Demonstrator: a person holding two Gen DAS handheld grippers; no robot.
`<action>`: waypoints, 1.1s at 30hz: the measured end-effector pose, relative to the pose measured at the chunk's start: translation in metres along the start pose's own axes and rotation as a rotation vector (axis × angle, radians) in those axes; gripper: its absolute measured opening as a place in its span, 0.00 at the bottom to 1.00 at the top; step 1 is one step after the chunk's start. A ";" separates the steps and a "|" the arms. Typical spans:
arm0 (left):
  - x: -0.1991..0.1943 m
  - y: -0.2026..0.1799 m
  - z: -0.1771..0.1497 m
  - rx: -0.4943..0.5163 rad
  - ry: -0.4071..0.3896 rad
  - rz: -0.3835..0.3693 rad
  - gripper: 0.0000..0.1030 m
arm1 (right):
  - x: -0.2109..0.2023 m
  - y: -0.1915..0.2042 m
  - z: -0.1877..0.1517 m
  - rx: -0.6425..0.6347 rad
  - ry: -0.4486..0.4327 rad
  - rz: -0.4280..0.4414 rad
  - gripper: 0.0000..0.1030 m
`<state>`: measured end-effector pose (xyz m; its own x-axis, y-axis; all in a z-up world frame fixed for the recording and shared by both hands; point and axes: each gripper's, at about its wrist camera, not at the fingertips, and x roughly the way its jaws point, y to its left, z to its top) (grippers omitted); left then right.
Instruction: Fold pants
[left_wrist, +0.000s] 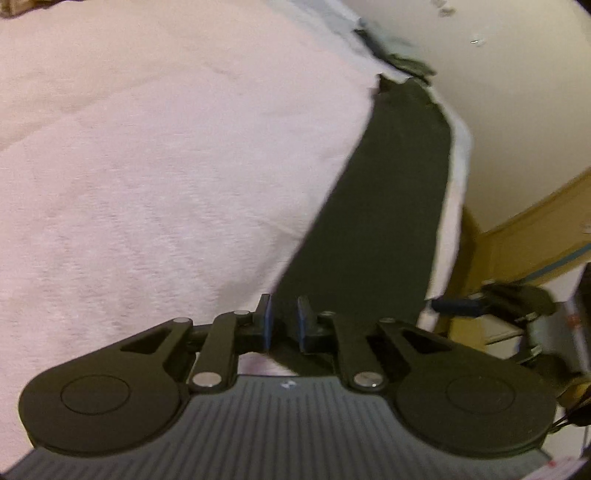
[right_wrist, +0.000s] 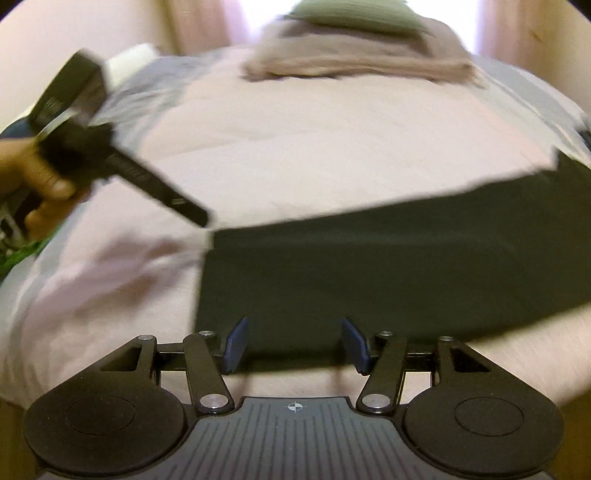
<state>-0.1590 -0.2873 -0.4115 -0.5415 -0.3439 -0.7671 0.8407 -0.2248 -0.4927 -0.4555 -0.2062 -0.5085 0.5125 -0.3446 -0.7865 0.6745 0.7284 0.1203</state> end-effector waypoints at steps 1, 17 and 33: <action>0.008 -0.001 -0.001 0.007 0.009 -0.002 0.09 | 0.006 0.006 0.001 -0.013 -0.002 0.026 0.52; -0.005 -0.028 -0.029 0.450 0.077 0.168 0.22 | 0.033 0.085 -0.043 -0.559 0.074 -0.071 0.52; 0.034 -0.074 -0.075 1.307 0.001 0.292 0.75 | 0.011 0.064 -0.015 -0.549 -0.037 -0.072 0.13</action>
<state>-0.2393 -0.2139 -0.4319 -0.3432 -0.5281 -0.7767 0.3045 -0.8449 0.4399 -0.4145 -0.1550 -0.5184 0.5003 -0.4180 -0.7582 0.3376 0.9006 -0.2738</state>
